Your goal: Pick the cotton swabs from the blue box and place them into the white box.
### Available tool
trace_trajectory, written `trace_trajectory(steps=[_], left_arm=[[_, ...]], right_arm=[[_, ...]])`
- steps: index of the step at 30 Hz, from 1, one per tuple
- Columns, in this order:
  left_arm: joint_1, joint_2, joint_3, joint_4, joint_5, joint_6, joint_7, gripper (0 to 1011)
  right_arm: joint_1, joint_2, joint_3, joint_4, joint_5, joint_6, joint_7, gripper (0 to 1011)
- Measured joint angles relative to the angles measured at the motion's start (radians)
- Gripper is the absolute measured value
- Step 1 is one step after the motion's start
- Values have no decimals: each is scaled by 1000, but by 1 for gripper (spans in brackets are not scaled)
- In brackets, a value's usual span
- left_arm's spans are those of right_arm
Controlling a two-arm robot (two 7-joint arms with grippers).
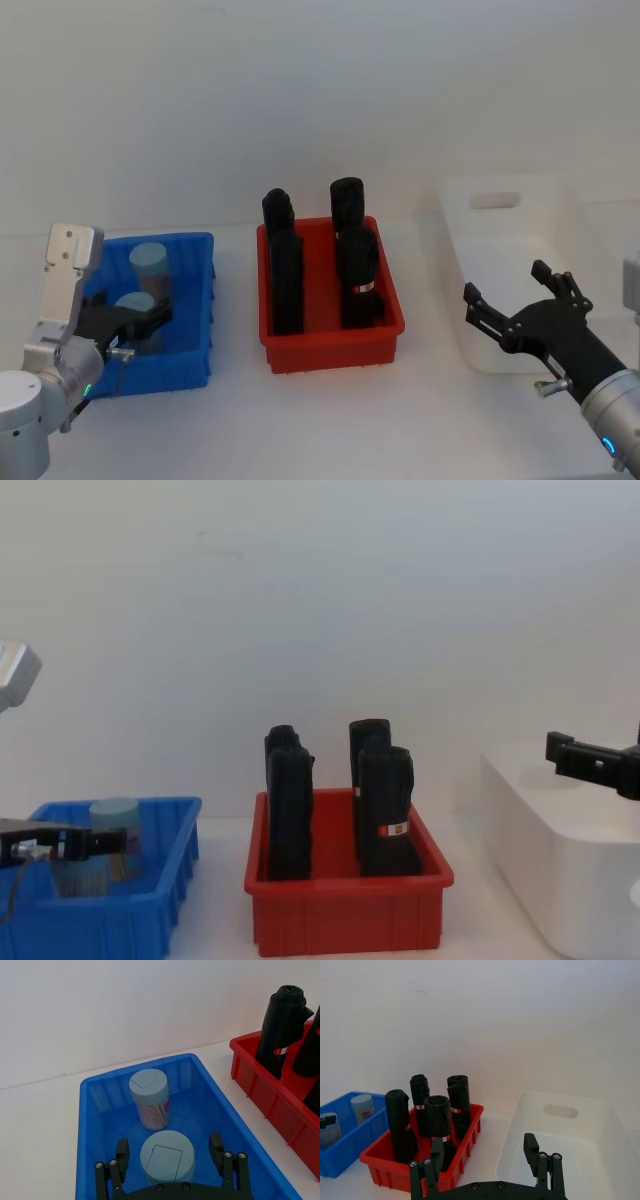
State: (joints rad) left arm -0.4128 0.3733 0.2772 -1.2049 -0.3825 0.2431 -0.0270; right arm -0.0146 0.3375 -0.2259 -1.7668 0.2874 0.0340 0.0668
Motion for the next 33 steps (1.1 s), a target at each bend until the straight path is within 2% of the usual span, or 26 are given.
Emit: trace_trajectory(steps=[18,25,26,28,29,33], left_arm=[[-45,-18,-14,105,-36,-30,-61,999],[-63,-25,-20,140,-52,-37,-81,848],[-64,-25,-20,142,-53,-37,-81,796],[-66,-26,-21,145,-56,-37,-83,758],[-67,-26,-22,147,-58,-38,-85,700],[-68,-26,-25,148,-62,-38,-87,669]], right_arm=[[0,0,0,0,0,0,0,1002],[0,0,0,0,0,0,0,1002],[0,0,0,0,0,0,0,1002],[0,0,0,0,0,0,0,1002],[0,0,0,0,0,0,0,1002],[0,0,0,0,0,0,0,1002]])
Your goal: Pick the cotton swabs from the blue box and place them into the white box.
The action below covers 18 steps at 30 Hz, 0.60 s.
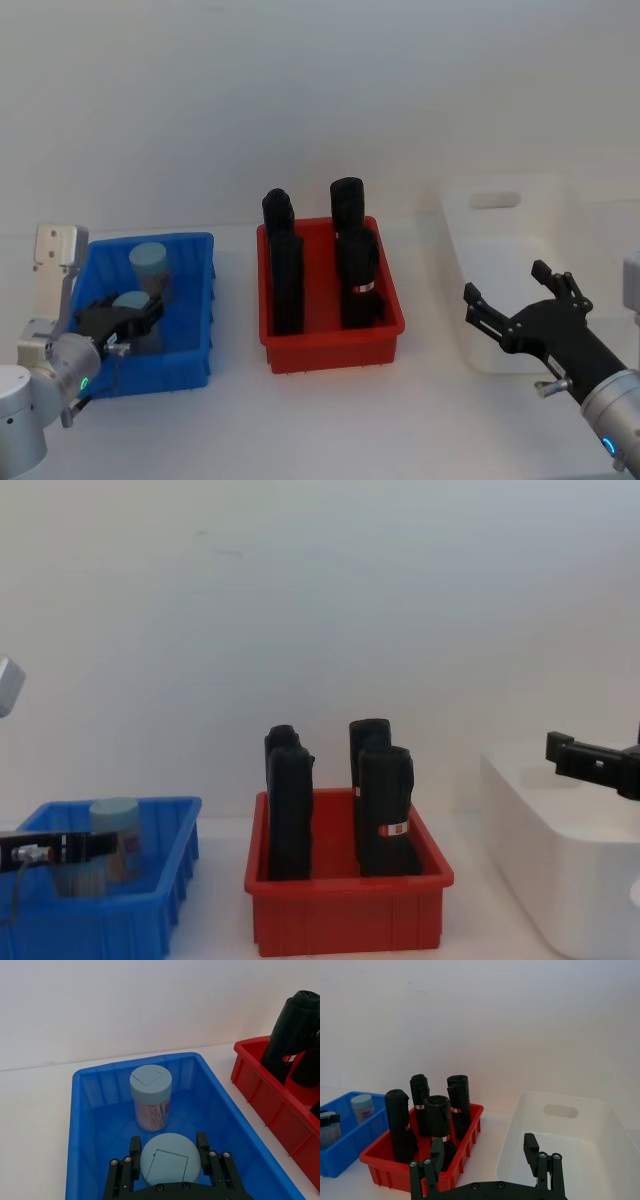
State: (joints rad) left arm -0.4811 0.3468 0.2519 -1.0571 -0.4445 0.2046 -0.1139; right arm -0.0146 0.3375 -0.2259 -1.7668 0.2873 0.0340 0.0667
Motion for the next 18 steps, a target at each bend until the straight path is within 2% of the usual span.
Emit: trace_trajectory(steps=[8,18], left_arm=[[8,7,-7,-43,0,2,-4,669],[30,28,-18,-173,24,24,-25,670]], right_arm=[[0,0,0,0,0,0,0,1002],[0,0,0,0,0,0,0,1002]])
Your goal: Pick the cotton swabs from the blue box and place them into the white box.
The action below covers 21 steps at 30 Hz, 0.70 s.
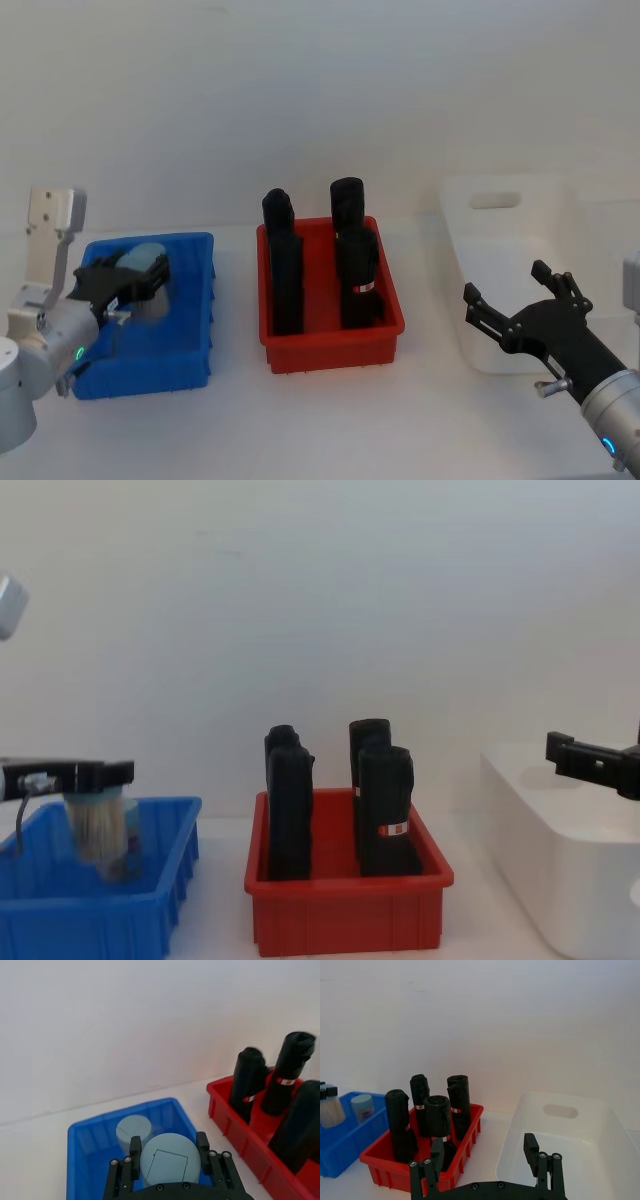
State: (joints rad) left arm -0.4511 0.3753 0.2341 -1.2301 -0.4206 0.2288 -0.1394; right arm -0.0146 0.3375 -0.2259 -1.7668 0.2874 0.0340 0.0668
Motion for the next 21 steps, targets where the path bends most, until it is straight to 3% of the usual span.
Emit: trace_trajectory(steps=[12,21], left_arm=[[28,33,-7,-214,42,74,-51,670],[38,44,-8,-290,57,105,-69,670]], right_arm=[[0,0,0,0,0,0,0,1002],[0,0,0,0,0,0,0,1002]])
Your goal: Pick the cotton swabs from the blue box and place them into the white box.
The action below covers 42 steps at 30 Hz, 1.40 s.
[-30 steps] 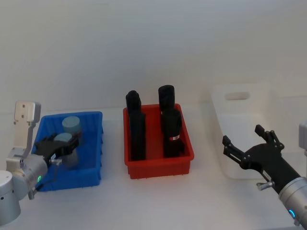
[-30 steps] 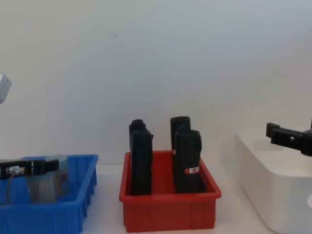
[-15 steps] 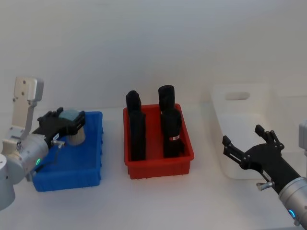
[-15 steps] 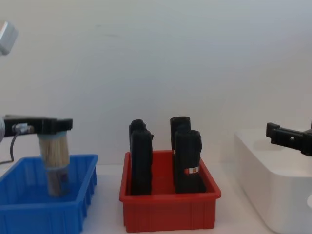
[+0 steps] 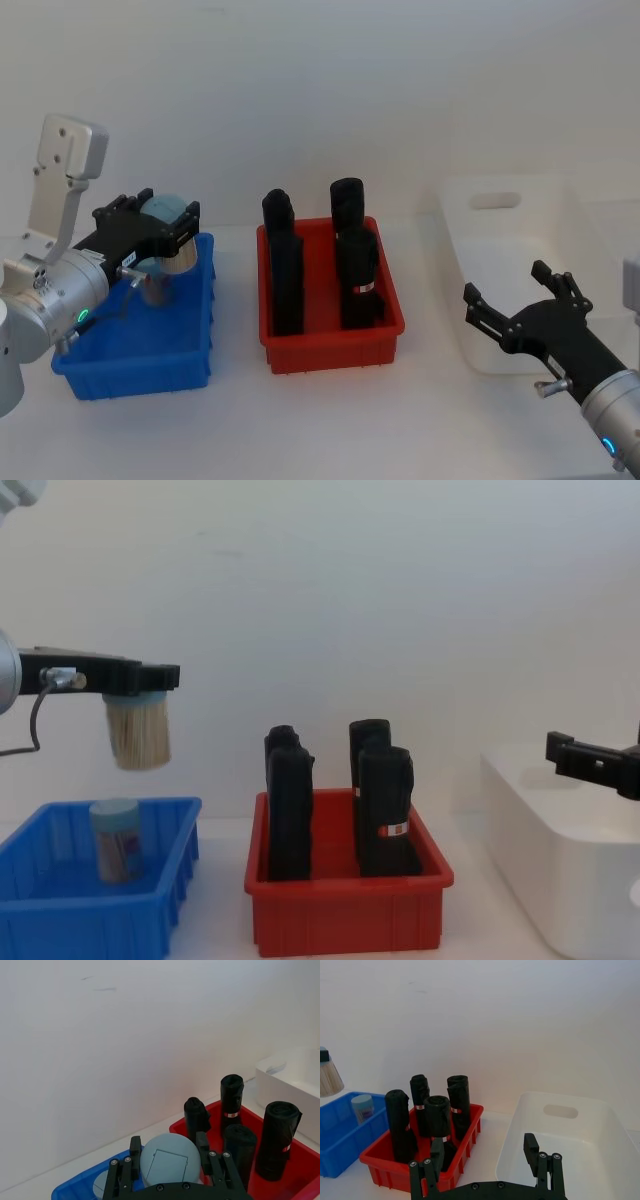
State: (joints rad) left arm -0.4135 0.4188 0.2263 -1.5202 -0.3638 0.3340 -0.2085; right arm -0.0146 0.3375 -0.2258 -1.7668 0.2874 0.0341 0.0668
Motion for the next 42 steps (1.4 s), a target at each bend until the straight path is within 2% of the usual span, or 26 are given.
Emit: trace_trajectory(steps=[6,14,34,42], left_arm=[[4,4,-1,-28,5,12,-8,669],[6,4,0,-31,4,12,-22,670],[-8,1,12,-16,-17,-18,-175,670],[-19,-1,20,-5,-23,-37,-256,670]], right_arm=[[0,0,0,0,0,0,0,1002],[0,0,0,0,0,0,0,1002],[0,0,0,0,0,0,0,1002],[0,0,0,0,0,0,0,1002]])
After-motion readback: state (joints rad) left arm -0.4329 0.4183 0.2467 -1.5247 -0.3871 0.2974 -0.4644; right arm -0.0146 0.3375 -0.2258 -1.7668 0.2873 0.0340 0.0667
